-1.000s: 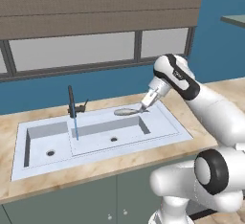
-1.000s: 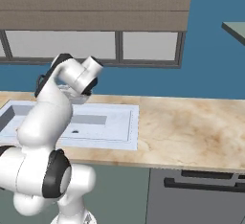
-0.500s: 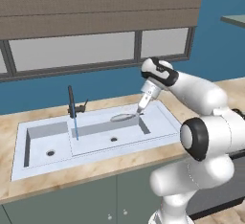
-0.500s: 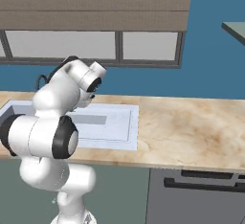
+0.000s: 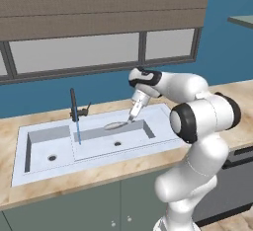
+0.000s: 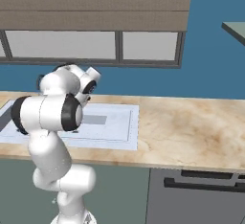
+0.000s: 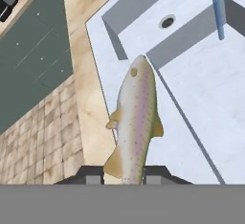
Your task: Take the fish out of the fridge, briefly rinse it in the sink, and place it on the tray next to the sink.
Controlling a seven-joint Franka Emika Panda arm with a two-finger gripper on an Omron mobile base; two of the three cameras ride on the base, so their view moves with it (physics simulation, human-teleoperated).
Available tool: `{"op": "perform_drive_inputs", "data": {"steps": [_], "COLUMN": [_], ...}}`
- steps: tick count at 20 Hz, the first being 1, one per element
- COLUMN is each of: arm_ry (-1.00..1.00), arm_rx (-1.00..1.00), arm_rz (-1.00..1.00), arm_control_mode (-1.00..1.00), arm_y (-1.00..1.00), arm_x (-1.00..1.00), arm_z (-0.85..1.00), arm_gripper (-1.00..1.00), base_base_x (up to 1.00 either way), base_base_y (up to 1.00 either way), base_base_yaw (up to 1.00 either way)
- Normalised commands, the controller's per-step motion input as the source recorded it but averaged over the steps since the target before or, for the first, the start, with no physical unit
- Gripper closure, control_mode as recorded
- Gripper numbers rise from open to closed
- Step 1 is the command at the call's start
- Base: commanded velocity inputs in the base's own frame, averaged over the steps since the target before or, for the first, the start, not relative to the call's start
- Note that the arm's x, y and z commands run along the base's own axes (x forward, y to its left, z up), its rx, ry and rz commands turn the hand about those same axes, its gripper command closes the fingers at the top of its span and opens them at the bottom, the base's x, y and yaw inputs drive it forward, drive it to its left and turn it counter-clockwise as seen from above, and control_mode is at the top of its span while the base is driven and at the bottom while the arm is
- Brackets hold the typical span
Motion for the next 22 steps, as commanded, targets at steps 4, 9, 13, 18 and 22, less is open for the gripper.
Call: {"op": "perform_drive_inputs", "data": {"steps": [4, 9, 13, 18, 22], "arm_ry": [0.00, 0.00, 0.00, -0.01, -0.02], "arm_rx": [0.00, -0.01, -0.01, -0.04, -0.04], "arm_rz": [0.03, 0.02, 0.00, -0.05, -0.08], "arm_control_mode": [-1.00, -1.00, -1.00, -1.00, -1.00], "arm_y": [0.74, 0.78, 0.44, 0.31, 0.24], "arm_x": [0.28, 0.29, 0.36, 0.43, 0.44], "arm_z": [-0.35, -0.24, -0.06, 0.00, -0.01], "arm_gripper": [1.00, 1.00, 1.00, 1.00, 1.00], "base_base_x": [0.00, 0.00, 0.00, 0.00, 0.00], "base_base_y": [0.00, 0.00, 0.00, 0.00, 0.00], "base_base_yaw": [0.00, 0.00, 0.00, 0.00, 0.00]}}
